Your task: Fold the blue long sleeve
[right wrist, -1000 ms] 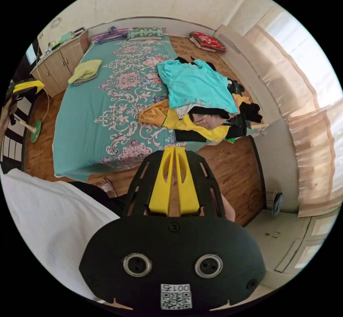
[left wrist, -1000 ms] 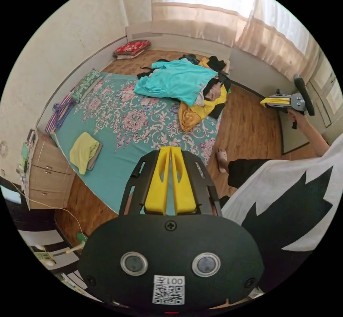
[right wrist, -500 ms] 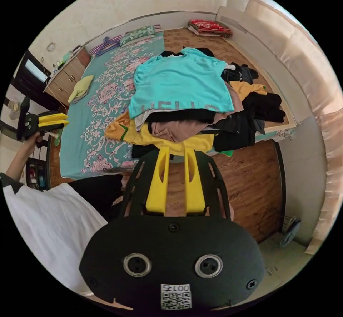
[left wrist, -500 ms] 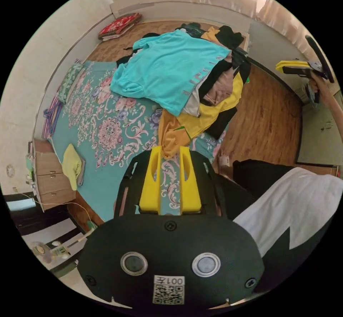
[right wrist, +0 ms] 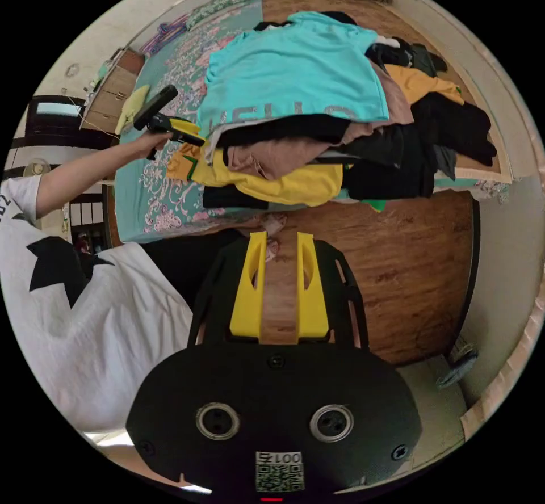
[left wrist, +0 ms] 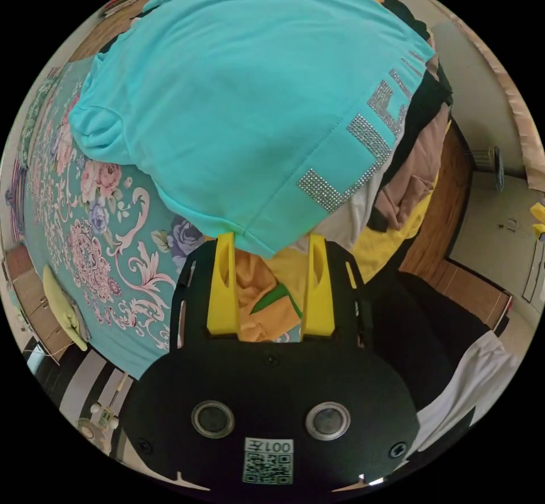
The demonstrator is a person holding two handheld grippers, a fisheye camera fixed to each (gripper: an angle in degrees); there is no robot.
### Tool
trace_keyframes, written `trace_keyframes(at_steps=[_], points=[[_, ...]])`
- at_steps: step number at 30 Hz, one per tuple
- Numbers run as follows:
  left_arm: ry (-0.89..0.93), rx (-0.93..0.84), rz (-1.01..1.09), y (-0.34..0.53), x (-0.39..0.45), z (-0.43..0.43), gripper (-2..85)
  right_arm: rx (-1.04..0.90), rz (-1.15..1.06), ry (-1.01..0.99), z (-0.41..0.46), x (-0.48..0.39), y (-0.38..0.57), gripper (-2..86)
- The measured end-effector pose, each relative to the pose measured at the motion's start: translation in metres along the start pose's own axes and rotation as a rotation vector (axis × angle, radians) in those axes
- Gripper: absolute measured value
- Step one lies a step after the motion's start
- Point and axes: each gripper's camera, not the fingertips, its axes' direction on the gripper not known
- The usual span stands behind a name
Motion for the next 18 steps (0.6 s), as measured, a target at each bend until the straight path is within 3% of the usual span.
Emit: trace_keyframes(at_steps=[5, 11, 14, 18], points=[[0.110, 0.060, 0.032, -0.009, -0.028, -0.037, 3.0, -0.173, 0.005, 0.022, -0.008, -0.014, -0.044, 3.8], [0.316, 0.118, 0.088, 0.006, -0.085, -0.119, -1.1, -0.144, -0.166, 0.026, -0.051, -0.063, -0.140, 4.2], [0.304, 0.117, 0.116, 0.000, -0.098, -0.149, -1.4, -0.108, -0.255, 0.034, -0.057, -0.085, -0.199, 6.8], [0.244, -0.035, 0.256, -0.024, -0.090, -0.172, -1.5, -0.029, -0.381, 0.094, -0.054, -0.120, -0.276, 12.7]])
